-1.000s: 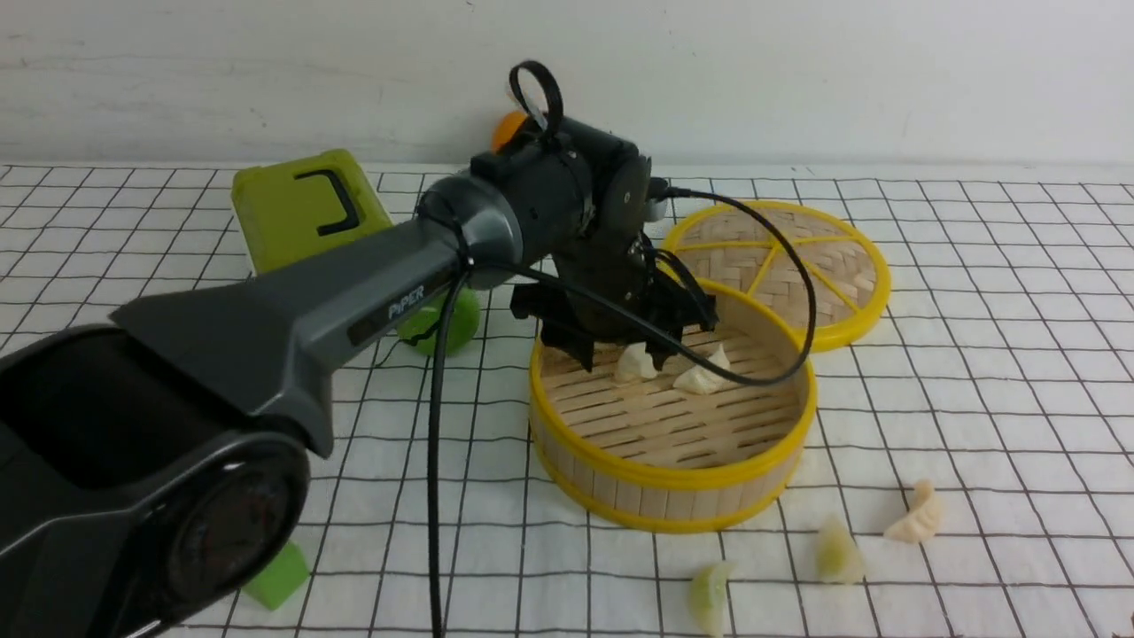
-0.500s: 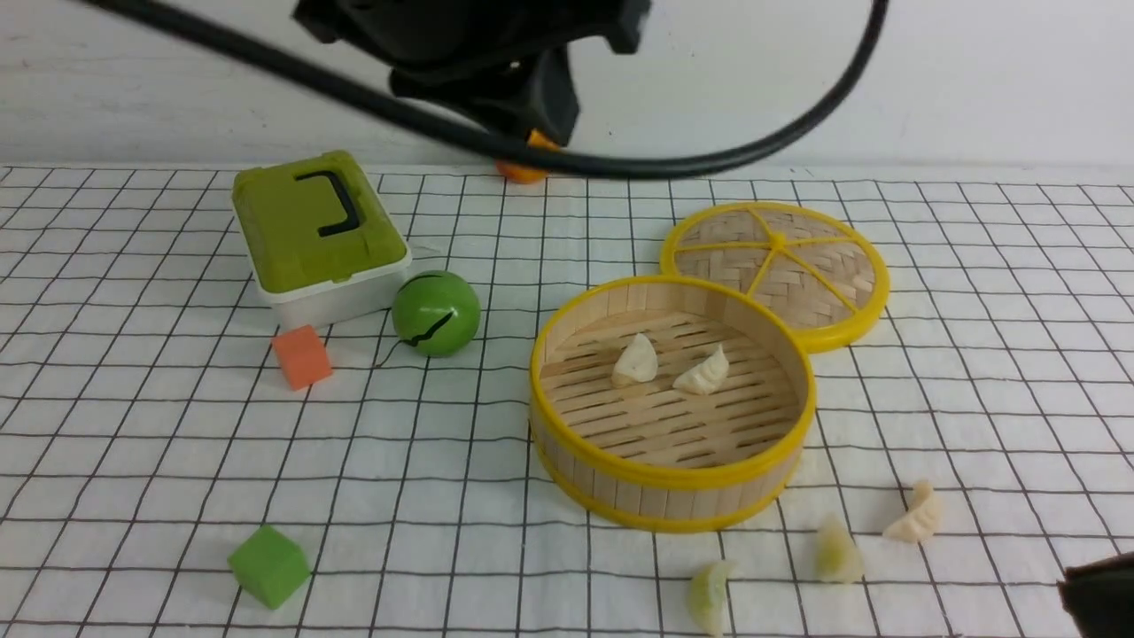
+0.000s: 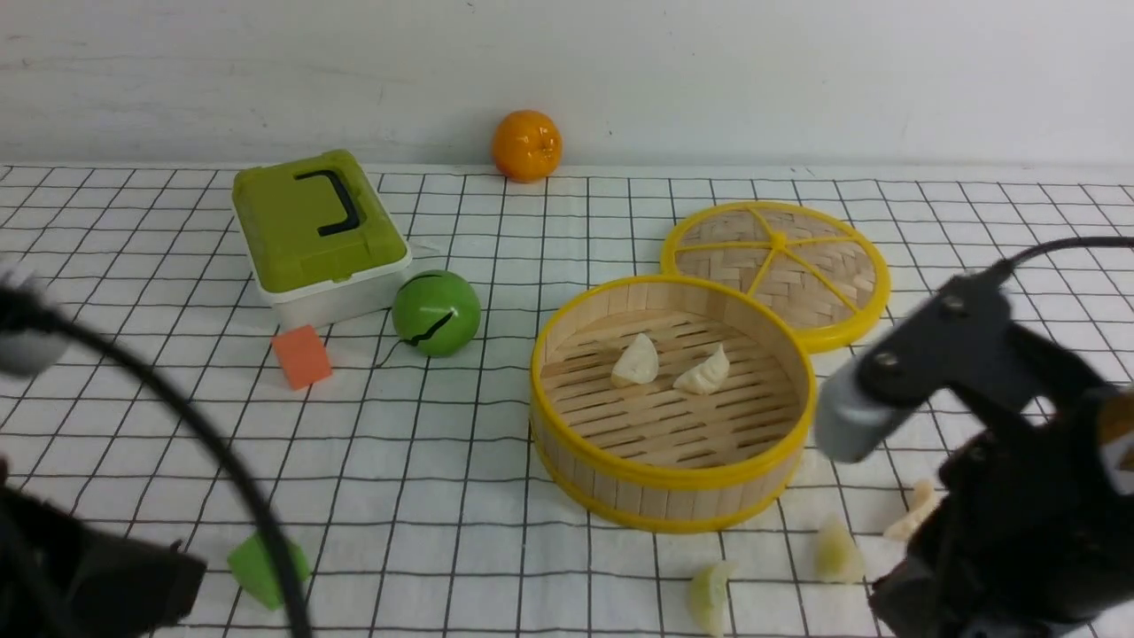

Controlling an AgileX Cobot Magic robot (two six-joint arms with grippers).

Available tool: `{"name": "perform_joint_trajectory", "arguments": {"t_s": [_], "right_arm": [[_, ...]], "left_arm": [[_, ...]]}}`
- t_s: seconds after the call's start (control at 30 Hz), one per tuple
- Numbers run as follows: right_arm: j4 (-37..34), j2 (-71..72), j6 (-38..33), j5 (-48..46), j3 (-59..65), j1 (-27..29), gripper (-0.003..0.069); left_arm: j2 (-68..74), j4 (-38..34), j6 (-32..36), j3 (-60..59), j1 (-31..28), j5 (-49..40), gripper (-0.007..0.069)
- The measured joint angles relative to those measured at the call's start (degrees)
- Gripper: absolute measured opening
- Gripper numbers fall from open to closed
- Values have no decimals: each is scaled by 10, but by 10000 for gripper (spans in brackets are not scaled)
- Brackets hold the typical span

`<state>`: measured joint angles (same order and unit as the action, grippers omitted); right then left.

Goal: Put the dumplings into the steamer on the table with the white tablecloth.
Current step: 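Reach for and grasp a dumpling lying on the table beside the steamer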

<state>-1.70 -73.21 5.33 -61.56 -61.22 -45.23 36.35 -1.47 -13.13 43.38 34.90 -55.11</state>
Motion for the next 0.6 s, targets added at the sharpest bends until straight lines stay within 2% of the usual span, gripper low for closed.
{"name": "perform_joint_trajectory", "arguments": {"t_s": [0.17, 0.3, 0.47, 0.6], "right_arm": [[35, -70, 90, 41, -15, -32, 8], [57, -119, 144, 68, -17, -33, 57], [95, -166, 217, 94, -17, -33, 202], [154, -198, 309, 127, -17, -32, 393]], "left_arm": [[-30, -2, 0, -19, 0, 2, -13], [-36, -9, 0, -22, 0, -12, -13], [-36, -21, 10, -22, 0, -32, -13], [-36, -30, 29, -22, 0, -39, -13]]}}
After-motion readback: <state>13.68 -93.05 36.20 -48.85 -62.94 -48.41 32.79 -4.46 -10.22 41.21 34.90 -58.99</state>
